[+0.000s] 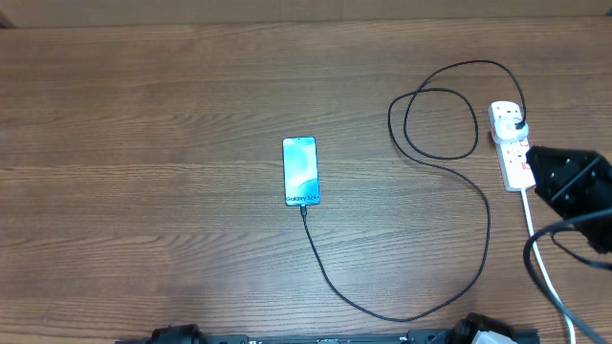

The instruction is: Plug charger to phone and switch on socket

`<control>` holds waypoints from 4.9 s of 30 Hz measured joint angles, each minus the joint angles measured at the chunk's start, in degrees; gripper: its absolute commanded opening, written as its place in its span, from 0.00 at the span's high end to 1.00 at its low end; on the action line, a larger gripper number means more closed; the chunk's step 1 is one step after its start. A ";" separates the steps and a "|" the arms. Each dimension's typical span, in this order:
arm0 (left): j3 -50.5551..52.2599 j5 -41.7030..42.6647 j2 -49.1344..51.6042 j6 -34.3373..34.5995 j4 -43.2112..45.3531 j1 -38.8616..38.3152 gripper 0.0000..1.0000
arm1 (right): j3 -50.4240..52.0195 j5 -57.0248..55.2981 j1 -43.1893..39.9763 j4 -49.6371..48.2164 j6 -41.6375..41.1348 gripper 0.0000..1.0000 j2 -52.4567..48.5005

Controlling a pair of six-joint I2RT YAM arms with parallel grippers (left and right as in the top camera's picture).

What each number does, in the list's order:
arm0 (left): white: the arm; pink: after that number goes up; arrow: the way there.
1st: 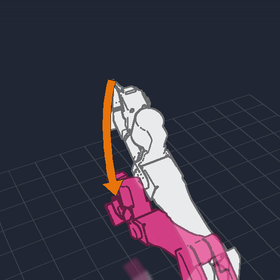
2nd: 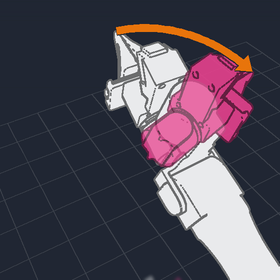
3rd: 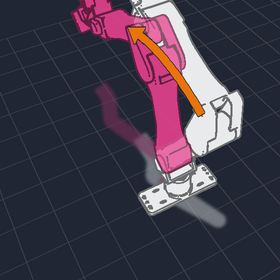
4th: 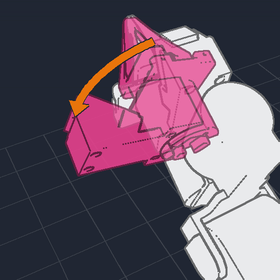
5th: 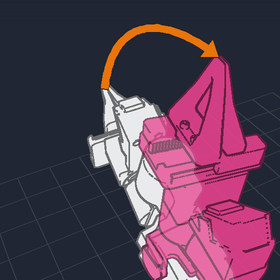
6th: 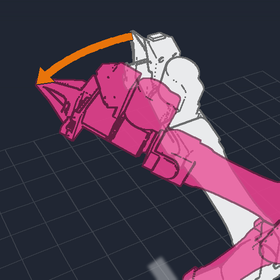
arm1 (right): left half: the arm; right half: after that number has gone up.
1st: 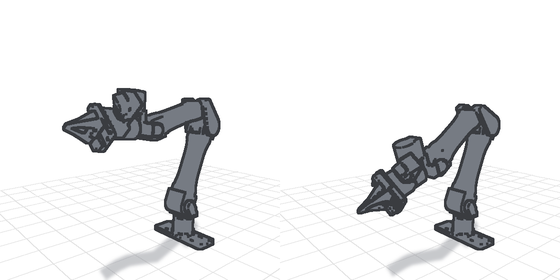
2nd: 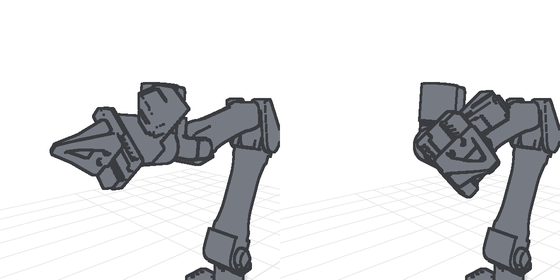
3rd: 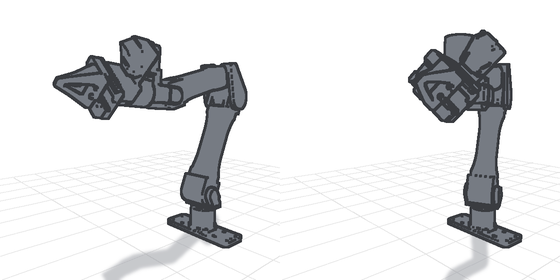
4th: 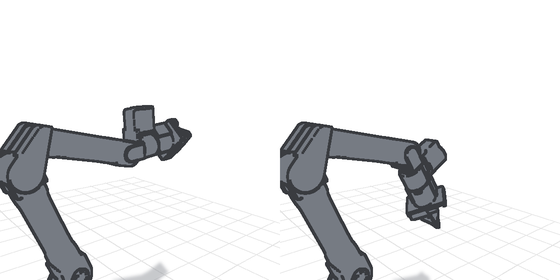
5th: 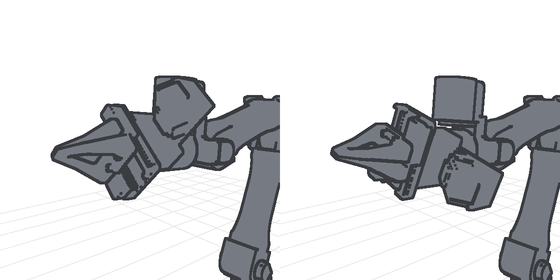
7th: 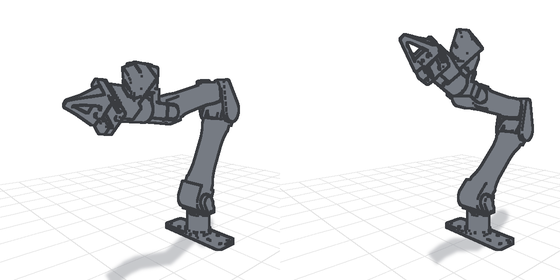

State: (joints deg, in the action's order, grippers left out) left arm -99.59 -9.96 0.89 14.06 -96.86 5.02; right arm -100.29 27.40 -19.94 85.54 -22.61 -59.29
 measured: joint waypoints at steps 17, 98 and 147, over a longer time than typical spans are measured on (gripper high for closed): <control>0.00 -0.02 0.00 0.00 0.00 0.00 0.00 | 0.00 -1.33 -0.22 8.39 0.35 0.00 0.04; 0.11 -0.02 0.00 0.00 -0.02 0.00 0.00 | 88.13 -2.01 14.29 -87.86 13.16 0.00 58.55; 0.11 -0.02 0.00 0.00 -0.02 0.00 0.00 | 99.23 -15.43 16.68 -81.59 14.51 0.00 58.60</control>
State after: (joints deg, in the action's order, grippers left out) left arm -99.48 -9.98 0.89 14.06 -96.88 5.02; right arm -1.06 11.97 -3.27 3.95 -8.10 -0.69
